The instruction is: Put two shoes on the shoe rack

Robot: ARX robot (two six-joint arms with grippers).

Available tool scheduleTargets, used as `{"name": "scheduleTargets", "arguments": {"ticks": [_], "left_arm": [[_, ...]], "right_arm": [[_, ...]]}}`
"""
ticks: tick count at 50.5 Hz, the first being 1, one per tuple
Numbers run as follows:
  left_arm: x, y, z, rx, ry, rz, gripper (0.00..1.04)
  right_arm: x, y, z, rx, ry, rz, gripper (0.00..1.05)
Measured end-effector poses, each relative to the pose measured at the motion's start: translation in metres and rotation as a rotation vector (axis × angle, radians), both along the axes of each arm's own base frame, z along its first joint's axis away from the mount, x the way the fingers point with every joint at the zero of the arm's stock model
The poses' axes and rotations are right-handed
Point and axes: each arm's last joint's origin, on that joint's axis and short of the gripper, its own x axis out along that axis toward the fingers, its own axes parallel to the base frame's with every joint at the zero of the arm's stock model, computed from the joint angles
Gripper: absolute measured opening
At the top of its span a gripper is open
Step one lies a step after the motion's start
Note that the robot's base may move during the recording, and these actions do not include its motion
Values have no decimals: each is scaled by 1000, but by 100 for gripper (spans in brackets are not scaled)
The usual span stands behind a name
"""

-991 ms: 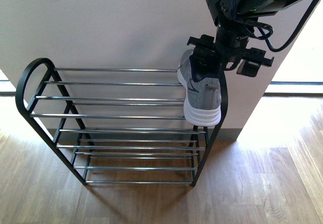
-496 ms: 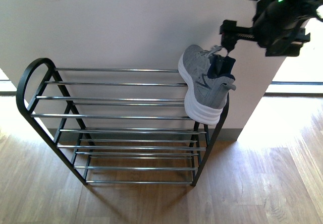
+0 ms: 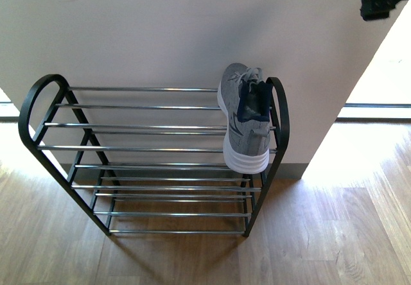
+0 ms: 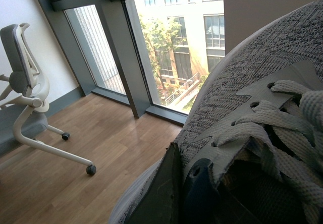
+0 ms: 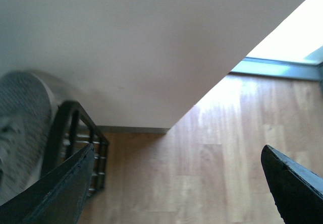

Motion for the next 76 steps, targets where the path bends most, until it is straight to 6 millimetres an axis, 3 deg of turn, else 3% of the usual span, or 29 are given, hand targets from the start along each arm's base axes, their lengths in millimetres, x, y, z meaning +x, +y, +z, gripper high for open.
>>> {"name": "scheduleTargets", "arguments": {"ticks": [6, 15, 19, 25, 41, 47, 76], "left_arm": [[0, 0, 0, -1, 0, -5, 2], [0, 0, 0, 0, 0, -4, 2], [0, 0, 0, 0, 0, -4, 2], [0, 0, 0, 0, 0, -3, 2], [0, 0, 0, 0, 0, -3, 2], [0, 0, 0, 0, 0, -3, 2], [0, 0, 0, 0, 0, -4, 2]], "right_arm": [[-49, -4, 4, -154, 50, 100, 96], [-106, -9, 15, -184, -22, 172, 95], [-122, -3, 18, -43, -361, 246, 81], [-142, 6, 14, 40, -538, 243, 66], [-185, 22, -1, 118, -593, 220, 25], [-204, 29, -9, 127, -592, 225, 2], [-258, 46, -28, 127, -606, 224, 2]]}}
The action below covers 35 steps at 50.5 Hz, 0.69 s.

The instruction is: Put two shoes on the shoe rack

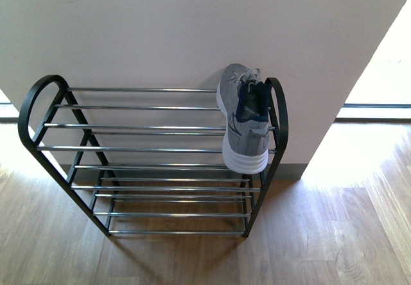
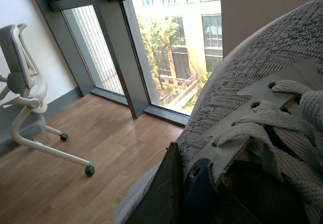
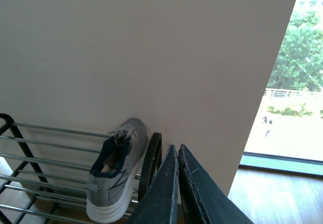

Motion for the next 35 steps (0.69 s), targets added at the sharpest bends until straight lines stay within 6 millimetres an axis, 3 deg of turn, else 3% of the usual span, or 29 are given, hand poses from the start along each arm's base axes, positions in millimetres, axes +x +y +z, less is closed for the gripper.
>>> {"name": "scheduleTargets", "arguments": {"ticks": [7, 35], "left_arm": [[0, 0, 0, 0, 0, 0, 2], [0, 0, 0, 0, 0, 0, 2]], "right_arm": [[-8, 0, -8, 0, 27, 0, 2], [-31, 0, 3, 0, -10, 1, 2]]}}
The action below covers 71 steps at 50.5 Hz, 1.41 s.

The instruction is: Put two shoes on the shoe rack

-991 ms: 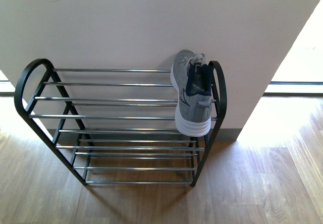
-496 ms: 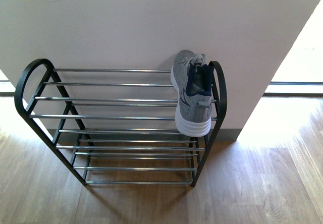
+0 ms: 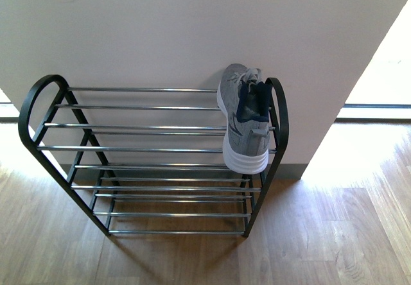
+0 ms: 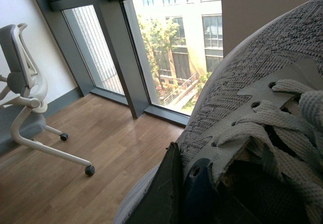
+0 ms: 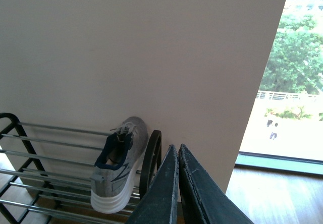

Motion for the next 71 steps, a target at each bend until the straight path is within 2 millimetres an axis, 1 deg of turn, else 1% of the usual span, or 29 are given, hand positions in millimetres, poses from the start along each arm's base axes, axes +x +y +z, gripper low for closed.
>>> {"name": "scheduleTargets", "arguments": {"ticks": [43, 46, 50, 71], "left_arm": [[0, 0, 0, 0, 0, 0, 2], [0, 0, 0, 0, 0, 0, 2], [0, 0, 0, 0, 0, 0, 2], [0, 0, 0, 0, 0, 0, 2]], "right_arm": [[-19, 0, 1, 0, -6, 0, 2], [-25, 0, -4, 0, 29, 0, 2], [-29, 0, -2, 0, 4, 0, 2], [-30, 0, -2, 0, -1, 0, 2]]}}
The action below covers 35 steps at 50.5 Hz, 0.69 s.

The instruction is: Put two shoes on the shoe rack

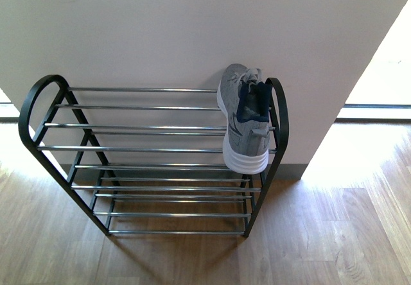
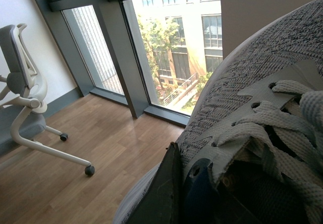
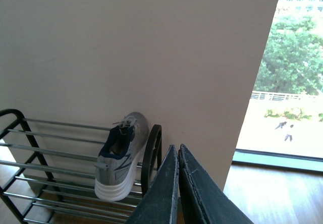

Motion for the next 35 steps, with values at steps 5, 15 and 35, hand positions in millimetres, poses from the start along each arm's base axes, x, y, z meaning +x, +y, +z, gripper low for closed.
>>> {"name": "scheduleTargets", "arguments": {"ticks": [5, 15, 35], "left_arm": [[0, 0, 0, 0, 0, 0, 2], [2, -1, 3, -182, 216, -236, 2], [76, -14, 28, -708, 183, -424, 2]], "right_arm": [[0, 0, 0, 0, 0, 0, 21], [0, 0, 0, 0, 0, 0, 61], [0, 0, 0, 0, -1, 0, 96]]}}
